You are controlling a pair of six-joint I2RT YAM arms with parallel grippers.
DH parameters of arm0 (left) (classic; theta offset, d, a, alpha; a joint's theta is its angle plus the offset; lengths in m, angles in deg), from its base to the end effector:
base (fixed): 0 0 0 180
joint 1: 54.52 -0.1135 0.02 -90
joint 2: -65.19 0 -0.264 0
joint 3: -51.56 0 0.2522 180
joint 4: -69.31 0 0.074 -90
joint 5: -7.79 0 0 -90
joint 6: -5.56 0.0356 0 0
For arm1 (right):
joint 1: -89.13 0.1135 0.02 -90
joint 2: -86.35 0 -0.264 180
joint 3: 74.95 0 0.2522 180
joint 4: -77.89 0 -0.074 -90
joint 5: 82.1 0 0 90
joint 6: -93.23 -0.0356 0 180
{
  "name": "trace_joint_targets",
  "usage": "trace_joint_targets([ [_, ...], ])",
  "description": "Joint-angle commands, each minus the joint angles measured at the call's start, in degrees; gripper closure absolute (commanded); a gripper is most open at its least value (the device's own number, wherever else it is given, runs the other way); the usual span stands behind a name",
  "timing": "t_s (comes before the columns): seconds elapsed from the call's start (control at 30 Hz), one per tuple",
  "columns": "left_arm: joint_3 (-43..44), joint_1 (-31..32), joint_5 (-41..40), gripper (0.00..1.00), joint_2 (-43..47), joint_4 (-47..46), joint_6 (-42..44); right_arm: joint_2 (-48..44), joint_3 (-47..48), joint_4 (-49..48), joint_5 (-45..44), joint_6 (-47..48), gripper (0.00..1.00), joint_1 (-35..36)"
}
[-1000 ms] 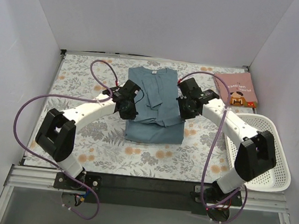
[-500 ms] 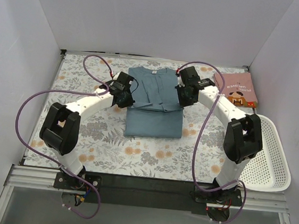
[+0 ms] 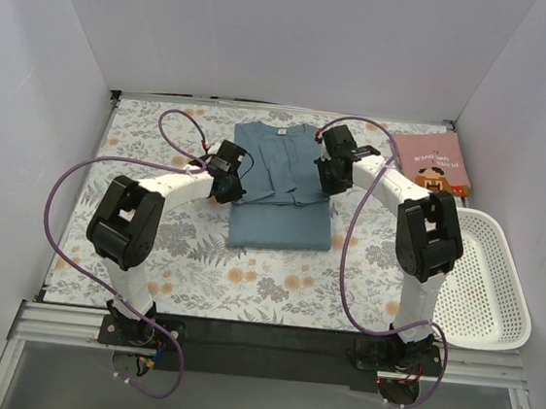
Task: Fold and stack the t-shirts
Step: Fold the tshirt
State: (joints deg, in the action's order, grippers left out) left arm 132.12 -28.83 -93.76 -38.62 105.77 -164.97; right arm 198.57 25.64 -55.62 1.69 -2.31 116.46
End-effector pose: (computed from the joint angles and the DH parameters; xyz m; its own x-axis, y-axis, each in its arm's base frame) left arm 0.3362 -0.1538 0.1763 -0.4572 -0.8525 -0.2535 -0.7126 0.5217 -0.4691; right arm 0.3790 0.1915 0.2142 -0.7900 -0.3002 -0.5345 -0.3309 0.9428 -0.0404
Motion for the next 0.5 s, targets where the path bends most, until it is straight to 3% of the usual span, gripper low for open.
trace_joint_targets([
  [0.0, -1.06, -0.38, -3.56, 0.95, 1.33, -2.13, -1.03, -0.52, 0.62, -3.90, -0.20, 1.23, 0.93, -0.35],
  [0.17, -2.20, -0.47, -1.64, 0.54, 4.13, -2.31, -0.68, -3.06, -0.42, -3.90, 1.29, 1.67, 0.69, -0.17],
  [0.3, -3.61, 0.23, -1.45, 0.36, 9.40, -2.13, 1.34, -7.89, -3.41, -4.69, -0.02, 0.54, 0.67, 0.35],
  [0.47, -5.98, 4.52, -0.85, 0.38, 15.56, -1.52, 0.56, -14.48, -9.03, -7.33, 0.42, -0.96, 0.67, 1.05],
])
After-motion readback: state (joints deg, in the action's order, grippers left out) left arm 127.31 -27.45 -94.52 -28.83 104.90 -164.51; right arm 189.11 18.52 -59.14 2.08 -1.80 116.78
